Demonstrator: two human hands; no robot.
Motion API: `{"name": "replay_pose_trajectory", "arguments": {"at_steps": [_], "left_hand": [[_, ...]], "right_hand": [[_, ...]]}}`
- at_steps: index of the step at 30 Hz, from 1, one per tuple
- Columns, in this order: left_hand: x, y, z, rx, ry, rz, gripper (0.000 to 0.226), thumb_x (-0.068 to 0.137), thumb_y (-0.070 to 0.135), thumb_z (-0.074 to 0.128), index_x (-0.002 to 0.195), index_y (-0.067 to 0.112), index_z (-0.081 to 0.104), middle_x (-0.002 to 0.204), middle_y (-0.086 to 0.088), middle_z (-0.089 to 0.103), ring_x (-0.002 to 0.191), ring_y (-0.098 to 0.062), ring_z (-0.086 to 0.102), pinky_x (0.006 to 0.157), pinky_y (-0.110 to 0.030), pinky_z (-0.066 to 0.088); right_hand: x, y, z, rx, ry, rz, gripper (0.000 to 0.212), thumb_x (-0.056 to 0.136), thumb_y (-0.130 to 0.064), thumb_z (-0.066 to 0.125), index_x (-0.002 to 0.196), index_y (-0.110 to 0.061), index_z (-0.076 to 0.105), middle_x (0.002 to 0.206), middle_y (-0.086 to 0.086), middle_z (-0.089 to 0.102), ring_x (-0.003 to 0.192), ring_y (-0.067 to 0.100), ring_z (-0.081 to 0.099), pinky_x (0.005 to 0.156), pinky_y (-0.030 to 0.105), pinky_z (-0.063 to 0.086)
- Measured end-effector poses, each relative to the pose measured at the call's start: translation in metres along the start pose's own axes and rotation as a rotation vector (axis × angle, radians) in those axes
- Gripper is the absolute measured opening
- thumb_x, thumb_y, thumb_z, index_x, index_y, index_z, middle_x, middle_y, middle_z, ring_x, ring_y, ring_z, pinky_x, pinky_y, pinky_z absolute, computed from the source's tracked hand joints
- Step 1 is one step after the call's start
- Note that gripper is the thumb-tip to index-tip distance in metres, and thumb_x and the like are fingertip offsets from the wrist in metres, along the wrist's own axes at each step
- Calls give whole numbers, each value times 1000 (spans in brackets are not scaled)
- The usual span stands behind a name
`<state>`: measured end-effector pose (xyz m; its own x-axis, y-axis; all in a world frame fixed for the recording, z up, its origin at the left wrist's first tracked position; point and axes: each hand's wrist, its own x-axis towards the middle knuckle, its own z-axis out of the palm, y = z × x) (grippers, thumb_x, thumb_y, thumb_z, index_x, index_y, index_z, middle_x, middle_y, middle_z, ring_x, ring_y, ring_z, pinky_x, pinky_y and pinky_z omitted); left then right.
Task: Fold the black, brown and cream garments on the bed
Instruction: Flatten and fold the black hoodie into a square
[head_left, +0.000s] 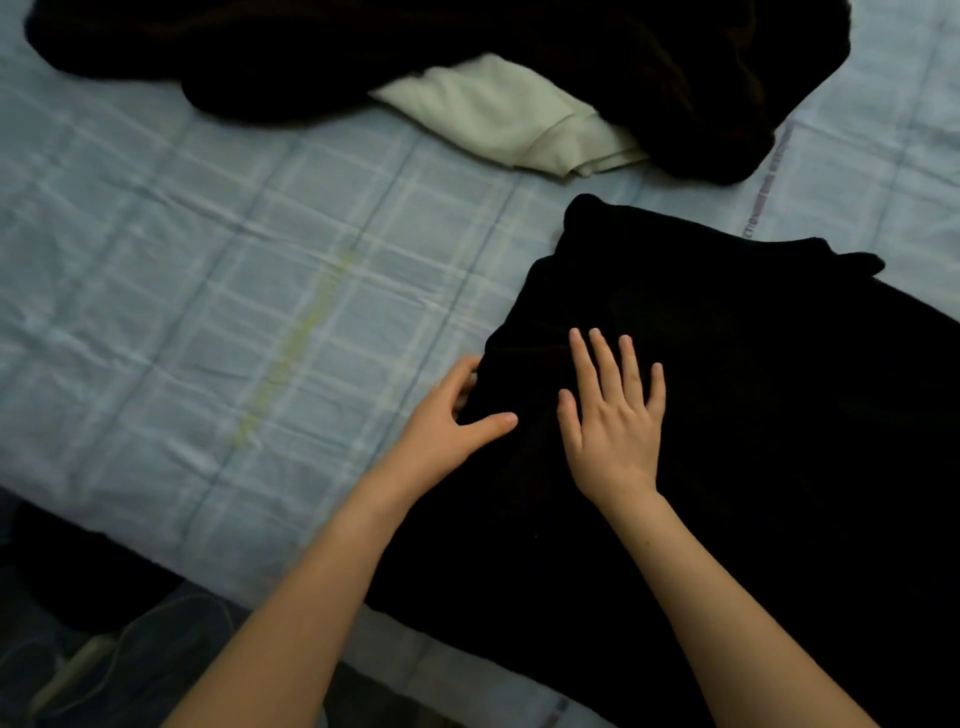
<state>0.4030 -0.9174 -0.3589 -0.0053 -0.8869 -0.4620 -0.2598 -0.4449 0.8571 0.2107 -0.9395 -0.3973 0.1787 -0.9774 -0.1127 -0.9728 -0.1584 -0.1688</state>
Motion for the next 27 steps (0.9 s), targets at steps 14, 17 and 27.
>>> {"name": "replay_pose_trajectory", "arguments": {"at_steps": [14, 17, 27], "left_hand": [[-17, -15, -3, 36, 0, 21, 86, 78, 17, 80, 147, 34, 31, 140, 14, 48, 125, 3, 47, 95, -5, 39], [-27, -27, -10, -57, -22, -26, 95, 81, 18, 78, 147, 51, 17, 119, 14, 64, 104, 3, 63, 81, -9, 47], [-34, -31, -14, -191, -95, 26, 47, 99, 1, 50, 135, 32, 50, 133, 4, 58, 125, -11, 53, 109, -35, 40]], "right_hand": [[133, -37, -86, -323, -714, -758, 97, 65, -60, 79, 146, -54, 25, 158, -13, 24, 149, 26, 4, 117, 60, 8], [141, -42, -83, -267, -704, -762, 85, 64, -61, 78, 137, -53, 35, 142, -11, 40, 134, 28, 25, 107, 58, 28], [140, -8, -100, 246, -949, -641, 71, 89, -19, 65, 131, -68, 35, 135, -24, 46, 118, 21, 33, 108, 52, 27]]}}
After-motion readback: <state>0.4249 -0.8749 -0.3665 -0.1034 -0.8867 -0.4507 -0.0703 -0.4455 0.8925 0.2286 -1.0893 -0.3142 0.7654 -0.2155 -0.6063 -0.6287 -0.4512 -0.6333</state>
